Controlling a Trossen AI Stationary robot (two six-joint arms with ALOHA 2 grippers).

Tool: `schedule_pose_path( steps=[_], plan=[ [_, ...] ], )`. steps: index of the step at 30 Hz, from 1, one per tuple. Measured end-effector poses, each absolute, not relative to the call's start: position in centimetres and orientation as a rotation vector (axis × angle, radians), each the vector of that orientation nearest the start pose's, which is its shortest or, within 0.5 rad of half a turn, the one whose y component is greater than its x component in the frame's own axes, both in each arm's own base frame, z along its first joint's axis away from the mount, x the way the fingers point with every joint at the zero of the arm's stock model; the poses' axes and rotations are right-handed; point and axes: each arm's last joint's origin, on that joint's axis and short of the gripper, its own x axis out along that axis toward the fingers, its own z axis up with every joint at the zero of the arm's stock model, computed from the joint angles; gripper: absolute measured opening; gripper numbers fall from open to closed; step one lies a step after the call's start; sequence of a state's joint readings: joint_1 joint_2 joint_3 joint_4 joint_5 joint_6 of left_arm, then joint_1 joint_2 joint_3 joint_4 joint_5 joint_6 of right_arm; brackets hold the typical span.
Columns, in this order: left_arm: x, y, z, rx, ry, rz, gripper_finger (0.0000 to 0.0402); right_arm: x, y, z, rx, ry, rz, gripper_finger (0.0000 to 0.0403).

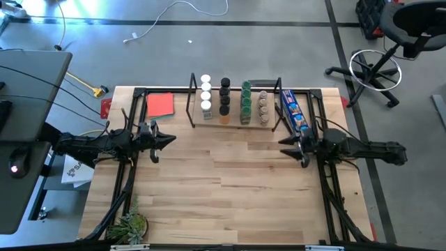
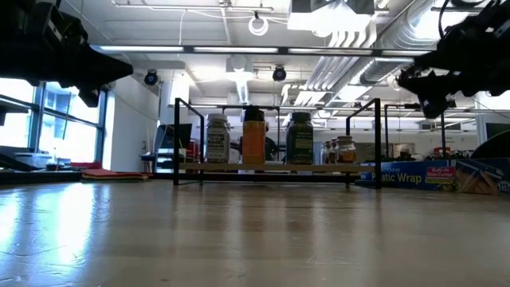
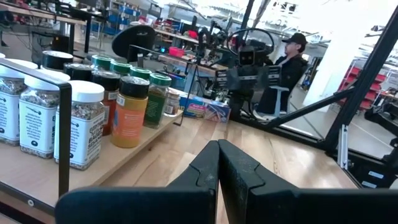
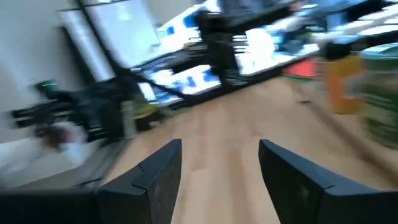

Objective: Shelf spices
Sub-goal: Return to Home Position

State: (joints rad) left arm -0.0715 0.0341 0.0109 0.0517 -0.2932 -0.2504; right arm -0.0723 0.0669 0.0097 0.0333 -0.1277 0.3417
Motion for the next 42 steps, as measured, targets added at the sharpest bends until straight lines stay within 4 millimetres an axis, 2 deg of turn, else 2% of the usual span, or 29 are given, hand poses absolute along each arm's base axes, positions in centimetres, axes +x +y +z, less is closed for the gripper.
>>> schedule_pose_path(
  steps=[3,7,12,42],
  plan=[
    [9.83,0.13,16.95,-0.255,-0.056,0.217,0.0003,10.2,-0.68,16.17,0.329,0.049,-0.061,0.0206],
    [9.83,0.14,16.94,-0.254,-0.055,0.217,0.0003,10.38,-0.82,15.89,0.248,0.079,-0.106,0.0206],
    [9.83,0.14,16.94,-0.254,-0.055,0.217,0.0003,10.6,-0.83,15.54,0.169,0.124,-0.106,0.0206],
    [9.63,0.33,17.16,-0.259,-0.085,0.231,0.0003,10.63,-0.82,15.5,0.167,0.13,-0.102,0.0206]
  ],
)
